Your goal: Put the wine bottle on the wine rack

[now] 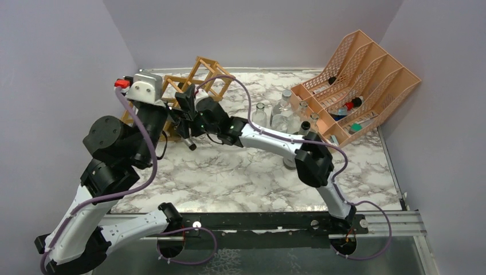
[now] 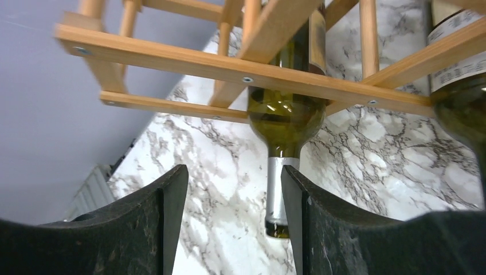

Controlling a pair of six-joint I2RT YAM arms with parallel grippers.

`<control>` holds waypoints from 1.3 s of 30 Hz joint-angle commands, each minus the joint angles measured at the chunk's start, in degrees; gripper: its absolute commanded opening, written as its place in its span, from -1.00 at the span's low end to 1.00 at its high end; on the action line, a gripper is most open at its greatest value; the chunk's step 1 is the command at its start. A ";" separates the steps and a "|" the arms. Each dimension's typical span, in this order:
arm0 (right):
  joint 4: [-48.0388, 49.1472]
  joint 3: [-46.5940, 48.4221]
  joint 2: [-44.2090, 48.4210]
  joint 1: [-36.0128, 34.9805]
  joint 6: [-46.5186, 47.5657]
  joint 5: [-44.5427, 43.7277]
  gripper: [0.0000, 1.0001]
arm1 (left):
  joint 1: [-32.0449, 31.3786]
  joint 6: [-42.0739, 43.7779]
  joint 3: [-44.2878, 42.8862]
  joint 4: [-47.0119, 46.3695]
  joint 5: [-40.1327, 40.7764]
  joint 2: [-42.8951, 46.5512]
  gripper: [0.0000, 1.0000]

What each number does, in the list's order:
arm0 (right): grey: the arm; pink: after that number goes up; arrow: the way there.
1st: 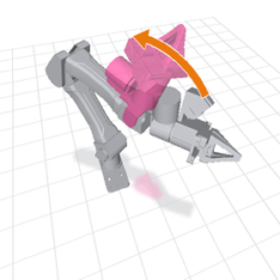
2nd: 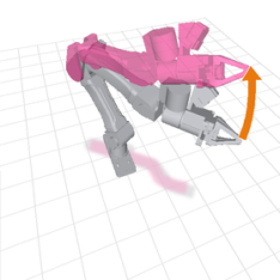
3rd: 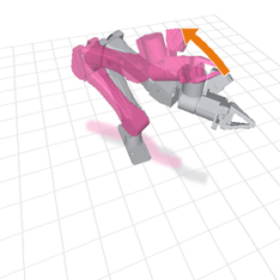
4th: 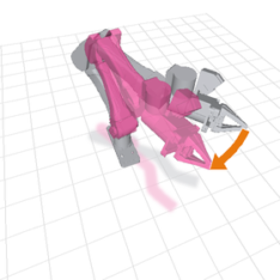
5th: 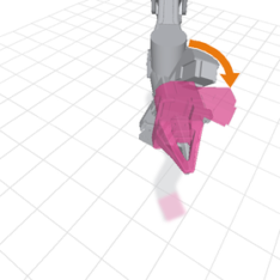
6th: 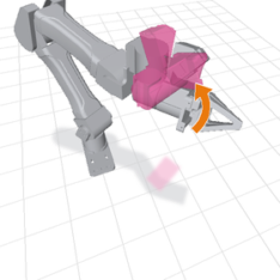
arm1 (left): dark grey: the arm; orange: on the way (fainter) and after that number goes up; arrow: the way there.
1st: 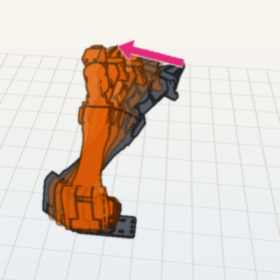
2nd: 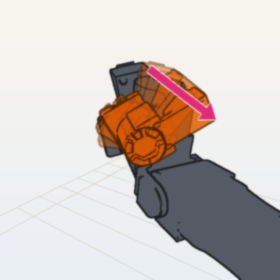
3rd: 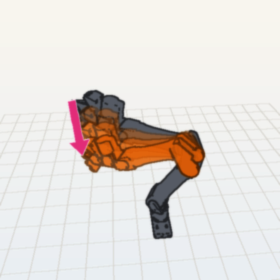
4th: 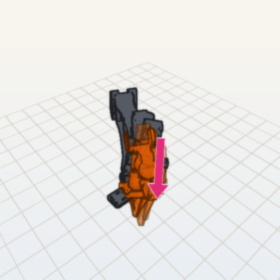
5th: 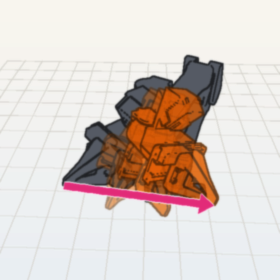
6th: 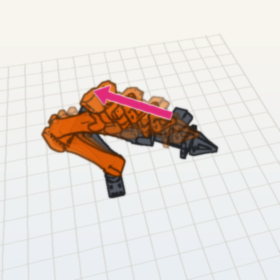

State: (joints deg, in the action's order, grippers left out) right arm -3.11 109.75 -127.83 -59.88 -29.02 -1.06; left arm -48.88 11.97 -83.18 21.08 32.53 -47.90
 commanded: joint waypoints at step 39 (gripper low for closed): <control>-30.77 -17.60 33.60 10.18 3.03 -34.54 0.41 | -0.25 -20.38 33.30 -5.86 -11.51 15.65 0.98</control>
State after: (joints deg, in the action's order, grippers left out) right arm -37.26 92.58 -91.64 -50.06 -25.45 -34.41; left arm -48.88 -4.16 -51.31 17.19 23.81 -30.98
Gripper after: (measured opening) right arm 0.716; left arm 0.988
